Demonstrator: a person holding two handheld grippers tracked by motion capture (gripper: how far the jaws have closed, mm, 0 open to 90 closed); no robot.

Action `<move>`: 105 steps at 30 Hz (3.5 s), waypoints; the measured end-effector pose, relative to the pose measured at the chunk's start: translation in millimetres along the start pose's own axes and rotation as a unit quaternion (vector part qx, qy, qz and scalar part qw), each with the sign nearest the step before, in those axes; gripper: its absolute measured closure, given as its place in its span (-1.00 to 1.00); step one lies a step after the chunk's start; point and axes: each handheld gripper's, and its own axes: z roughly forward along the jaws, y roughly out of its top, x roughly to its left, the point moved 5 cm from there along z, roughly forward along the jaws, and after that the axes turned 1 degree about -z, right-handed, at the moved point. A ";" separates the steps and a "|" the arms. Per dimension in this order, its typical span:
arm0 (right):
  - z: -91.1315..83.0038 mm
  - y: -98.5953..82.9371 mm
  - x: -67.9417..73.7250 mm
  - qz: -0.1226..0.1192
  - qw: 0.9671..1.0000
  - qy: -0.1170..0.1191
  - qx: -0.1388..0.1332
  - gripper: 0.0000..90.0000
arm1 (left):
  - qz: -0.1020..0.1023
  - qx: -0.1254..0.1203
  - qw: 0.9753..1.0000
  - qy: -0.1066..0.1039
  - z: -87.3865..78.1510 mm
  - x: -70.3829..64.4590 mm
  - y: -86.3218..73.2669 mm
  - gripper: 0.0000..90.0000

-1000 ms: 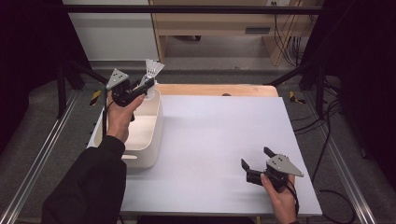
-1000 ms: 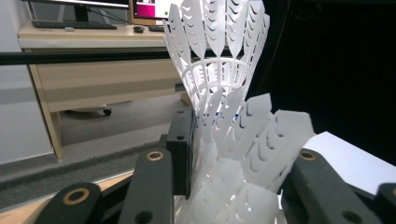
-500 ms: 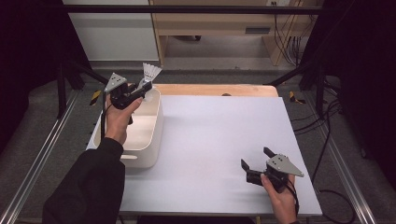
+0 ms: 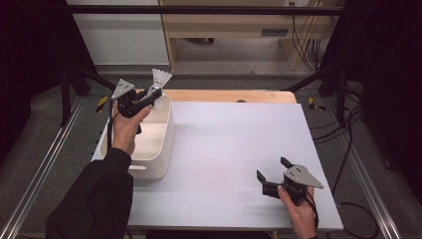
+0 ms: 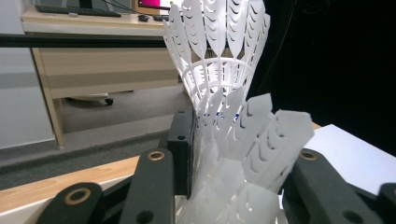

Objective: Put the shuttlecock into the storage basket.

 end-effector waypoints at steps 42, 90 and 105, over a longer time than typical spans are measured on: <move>1.1 -1.1 2.0 -0.001 1.000 0.010 0.005 -0.89 | 0.029 0.058 0.998 -0.014 12.1 -4.8 -18.3 0.44; 3.6 -3.6 2.8 -0.002 1.000 0.010 0.012 -0.89 | 0.032 0.102 0.994 -0.004 13.2 4.8 -43.2 0.44; 4.1 -4.4 3.3 0.000 1.000 0.011 0.015 -0.89 | 0.033 0.119 0.992 -0.002 15.6 5.5 -48.2 0.43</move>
